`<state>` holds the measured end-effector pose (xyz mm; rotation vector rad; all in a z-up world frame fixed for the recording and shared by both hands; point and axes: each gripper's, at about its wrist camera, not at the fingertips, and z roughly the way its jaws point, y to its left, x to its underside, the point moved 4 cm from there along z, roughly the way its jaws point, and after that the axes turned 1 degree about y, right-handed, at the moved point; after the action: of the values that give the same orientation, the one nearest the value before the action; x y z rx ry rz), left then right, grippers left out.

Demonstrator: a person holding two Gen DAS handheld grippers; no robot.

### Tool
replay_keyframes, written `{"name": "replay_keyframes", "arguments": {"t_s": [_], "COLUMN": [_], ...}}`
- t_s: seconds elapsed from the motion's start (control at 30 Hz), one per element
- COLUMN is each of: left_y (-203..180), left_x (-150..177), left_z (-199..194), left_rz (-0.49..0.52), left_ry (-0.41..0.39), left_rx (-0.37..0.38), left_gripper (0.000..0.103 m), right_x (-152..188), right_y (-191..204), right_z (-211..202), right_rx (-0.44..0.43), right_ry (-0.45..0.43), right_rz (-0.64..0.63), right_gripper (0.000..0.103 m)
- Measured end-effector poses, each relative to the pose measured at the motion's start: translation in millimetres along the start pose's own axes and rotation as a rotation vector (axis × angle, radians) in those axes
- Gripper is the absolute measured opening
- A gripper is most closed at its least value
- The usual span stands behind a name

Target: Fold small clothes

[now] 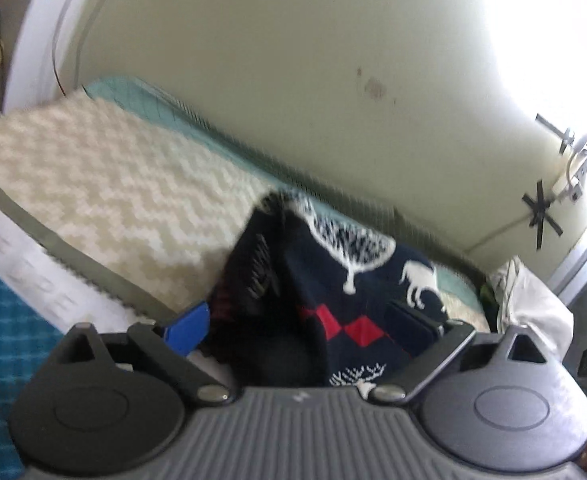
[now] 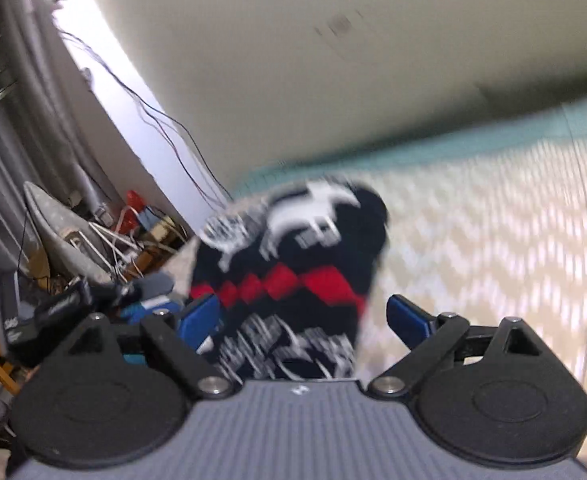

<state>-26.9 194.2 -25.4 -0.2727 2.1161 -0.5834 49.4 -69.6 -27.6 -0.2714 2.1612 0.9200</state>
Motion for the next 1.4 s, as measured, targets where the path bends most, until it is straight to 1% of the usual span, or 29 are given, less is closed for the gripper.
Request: {"name": "replay_keyframes", "arguments": {"t_s": [0.07,0.13,0.2,0.23,0.3,0.37,0.43,0.47,0.5,0.53,0.6,0.73,0.87,1.1,1.4], "left_y": [2.5,2.8,5.8,4.5,1.6,-7.6,-12.9,-13.8,-13.3,-12.5,-11.8,-11.2,-16.2,-17.1,-19.8], "left_x": [4.3,7.0,9.8,10.0,10.9,17.6,21.0,21.8,22.4,22.6,23.7,26.7,27.7,30.0,32.4], "left_z": [7.5,13.7,18.4,20.1,21.6,27.4,29.5,30.0,29.9,29.5,28.9,27.7,28.9,25.7,22.5], "left_rz": [0.000,-0.002,-0.008,0.007,0.068,0.176,0.211,0.215,0.215,0.211,0.211,0.211,0.227,0.216,0.215], "left_ry": [0.014,0.030,0.048,0.046,0.055,0.049,0.047,0.046,0.046,0.047,0.048,0.046,0.050,0.041,0.029], "left_rx": [-0.011,-0.018,-0.010,-0.008,-0.032,-0.081,-0.117,-0.122,-0.121,-0.116,-0.114,-0.124,-0.160,-0.181,-0.209], "left_gripper": [0.099,0.100,0.103,0.103,0.103,0.103,0.103,0.103,0.103,0.103,0.103,0.103,0.103,0.103,0.103], "right_x": [1.9,2.1,4.1,4.8,5.7,6.9,7.8,7.3,5.5,5.0,4.6,5.1,3.4,4.3,11.7], "right_y": [-2.3,-2.1,3.6,6.9,14.7,19.9,21.6,19.3,16.1,13.7,10.9,7.8,8.0,7.8,3.5], "right_z": [9.0,17.5,31.4,37.3,50.1,57.3,58.6,57.8,56.6,55.7,55.0,51.4,51.6,48.1,32.8], "right_rx": [0.002,-0.017,-0.017,-0.019,-0.012,0.010,0.014,0.002,-0.012,-0.034,-0.052,-0.066,-0.082,-0.091,-0.124], "right_ry": [0.023,0.049,0.074,0.071,0.074,0.067,0.066,0.063,0.061,0.061,0.057,0.052,0.053,0.056,0.064], "right_rz": [0.008,0.009,-0.007,-0.028,-0.069,-0.108,-0.122,-0.107,-0.091,-0.072,-0.054,-0.038,-0.029,-0.026,-0.017], "right_gripper": [0.088,0.088,0.089,0.089,0.090,0.091,0.091,0.091,0.093,0.095,0.096,0.097,0.097,0.097,0.097]}}
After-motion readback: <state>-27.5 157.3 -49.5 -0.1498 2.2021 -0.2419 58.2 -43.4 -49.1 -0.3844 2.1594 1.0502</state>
